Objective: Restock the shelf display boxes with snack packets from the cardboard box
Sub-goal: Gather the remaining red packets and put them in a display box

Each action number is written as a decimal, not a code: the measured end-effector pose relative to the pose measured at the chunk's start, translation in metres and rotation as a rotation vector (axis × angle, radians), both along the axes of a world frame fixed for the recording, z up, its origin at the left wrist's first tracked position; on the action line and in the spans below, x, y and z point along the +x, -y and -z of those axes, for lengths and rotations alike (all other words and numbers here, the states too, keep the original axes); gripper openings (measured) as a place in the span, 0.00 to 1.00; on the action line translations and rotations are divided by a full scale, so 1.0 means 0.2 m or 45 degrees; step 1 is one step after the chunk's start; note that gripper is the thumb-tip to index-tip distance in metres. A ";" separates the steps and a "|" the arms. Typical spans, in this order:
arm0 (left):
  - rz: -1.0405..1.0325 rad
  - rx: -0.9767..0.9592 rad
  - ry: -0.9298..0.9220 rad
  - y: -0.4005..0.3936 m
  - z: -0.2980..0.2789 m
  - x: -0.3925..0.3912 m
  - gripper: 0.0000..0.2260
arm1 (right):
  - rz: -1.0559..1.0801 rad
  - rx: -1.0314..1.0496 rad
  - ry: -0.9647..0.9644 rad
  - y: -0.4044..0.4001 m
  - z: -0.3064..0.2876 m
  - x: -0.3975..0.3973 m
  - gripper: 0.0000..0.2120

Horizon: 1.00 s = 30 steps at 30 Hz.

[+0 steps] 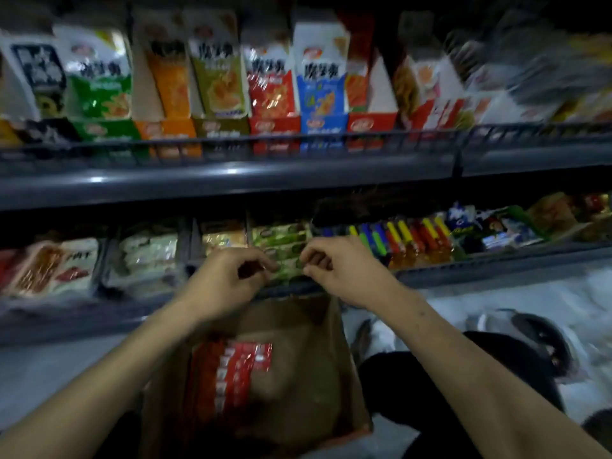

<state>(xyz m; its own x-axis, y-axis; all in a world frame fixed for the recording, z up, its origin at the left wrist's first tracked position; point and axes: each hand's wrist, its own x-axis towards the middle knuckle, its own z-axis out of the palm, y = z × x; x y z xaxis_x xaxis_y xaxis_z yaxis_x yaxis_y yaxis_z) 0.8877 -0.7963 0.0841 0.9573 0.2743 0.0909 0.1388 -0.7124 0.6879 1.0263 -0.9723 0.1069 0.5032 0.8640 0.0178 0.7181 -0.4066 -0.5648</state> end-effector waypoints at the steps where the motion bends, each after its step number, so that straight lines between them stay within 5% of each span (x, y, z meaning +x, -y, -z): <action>1: -0.007 -0.015 -0.105 -0.02 0.10 -0.07 0.06 | -0.013 -0.062 -0.057 -0.01 0.08 -0.06 0.07; 7: 0.034 -0.057 -0.707 -0.10 0.74 -0.40 0.13 | -0.081 -0.363 -0.339 -0.05 0.49 -0.40 0.08; 15: -0.226 -0.074 -1.157 -0.02 1.33 -0.64 0.15 | -0.044 -0.660 -0.566 -0.03 0.83 -0.57 0.06; 24: -0.581 0.061 -1.079 0.07 1.65 -0.69 0.17 | 0.149 -0.668 -0.726 0.03 0.94 -0.60 0.03; 26: -0.641 -0.016 -1.037 0.03 1.70 -0.72 0.17 | 0.142 -0.680 -0.751 0.04 0.93 -0.60 0.03; 30: -0.899 -0.583 -0.752 0.00 1.68 -0.74 0.16 | 0.153 -0.630 -0.741 0.02 0.93 -0.59 0.06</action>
